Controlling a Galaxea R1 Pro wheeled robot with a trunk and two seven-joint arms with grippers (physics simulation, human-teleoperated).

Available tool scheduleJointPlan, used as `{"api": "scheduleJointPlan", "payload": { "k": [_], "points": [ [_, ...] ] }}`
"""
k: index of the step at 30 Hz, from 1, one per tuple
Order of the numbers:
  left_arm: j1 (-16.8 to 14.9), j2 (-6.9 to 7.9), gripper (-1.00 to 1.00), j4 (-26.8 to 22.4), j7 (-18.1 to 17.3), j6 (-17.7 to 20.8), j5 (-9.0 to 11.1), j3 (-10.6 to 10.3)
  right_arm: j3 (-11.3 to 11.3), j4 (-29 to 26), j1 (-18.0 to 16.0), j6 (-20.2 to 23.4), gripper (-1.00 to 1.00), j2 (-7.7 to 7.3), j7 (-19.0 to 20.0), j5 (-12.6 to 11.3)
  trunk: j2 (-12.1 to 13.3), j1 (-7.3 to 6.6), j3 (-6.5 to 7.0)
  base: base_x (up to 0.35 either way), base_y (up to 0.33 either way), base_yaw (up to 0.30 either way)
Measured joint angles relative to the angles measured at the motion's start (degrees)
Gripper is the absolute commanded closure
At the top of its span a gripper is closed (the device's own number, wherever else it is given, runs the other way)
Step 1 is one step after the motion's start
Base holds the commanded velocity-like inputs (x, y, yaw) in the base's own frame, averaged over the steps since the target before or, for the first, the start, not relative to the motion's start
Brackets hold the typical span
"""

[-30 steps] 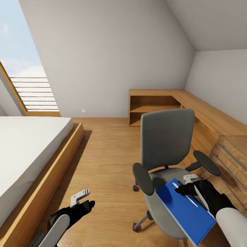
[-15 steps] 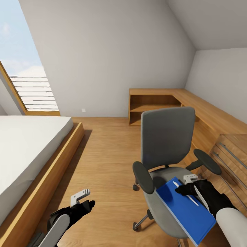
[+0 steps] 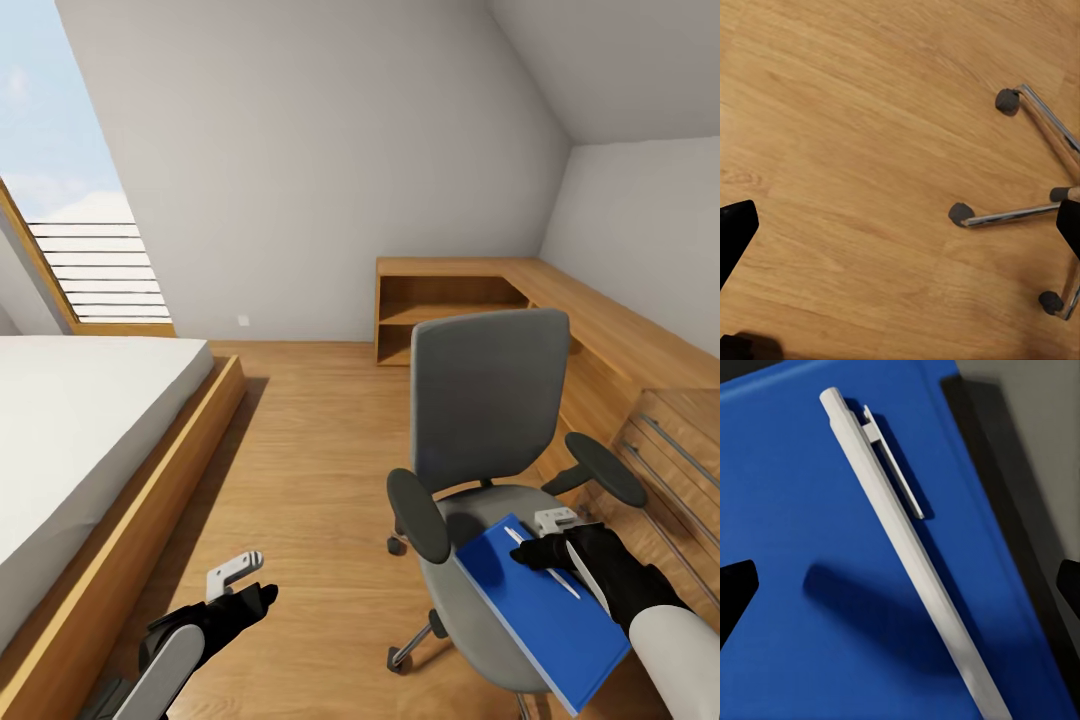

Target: In the bedroom, organize the workspace by keeping the computer under the desk, ensuring the monitor is on the desk, placing the keyboard on the desk next to the monitor, placing the mouse on the desk next to the keyboard, moving the folder from the swivel chair onto the desk next to the mouse, stacking the notebook on top of the folder with the pen on top of the notebook, and positioning the swivel chair next to the desk.

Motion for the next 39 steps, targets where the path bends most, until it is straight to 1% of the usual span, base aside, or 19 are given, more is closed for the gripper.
{"api": "scheduleJointPlan", "payload": {
  "k": [21,24,33,37,39],
  "points": [
    [0.0,0.0,-1.0,0.0,0.0,0.0,0.0,0.0,0.2,0.1,0.0,0.1,-1.0,0.26,0.1,0.1,0.0,0.0,0.0,0.0,0.0,0.0],
    [0.0,0.0,-1.0,0.0,0.1,0.0,0.0,0.0,0.2,0.1,0.0,0.1,-1.0,0.26,0.1,0.1,-1.2,0.65,-0.53,0.0,0.0,0.0],
    [0.0,0.0,-1.0,0.0,0.1,0.0,0.1,0.0,0.2,0.3,0.0,0.1,-1.0,0.26,0.1,0.1,-1.2,0.66,-0.54,0.0,0.0,0.0],
    [0.0,0.0,-1.0,0.0,0.2,0.0,0.0,0.0,0.3,-0.2,-0.1,0.2,-1.0,0.25,0.1,-0.5,-2.8,1.52,-1.24,0.0,0.0,0.0],
    [0.0,0.0,-1.0,0.1,0.2,0.0,0.0,0.0,0.2,-0.2,-0.1,0.2,-1.0,0.25,0.1,-0.4,-2.8,1.53,-1.25,0.0,0.0,0.0]
  ]
}}
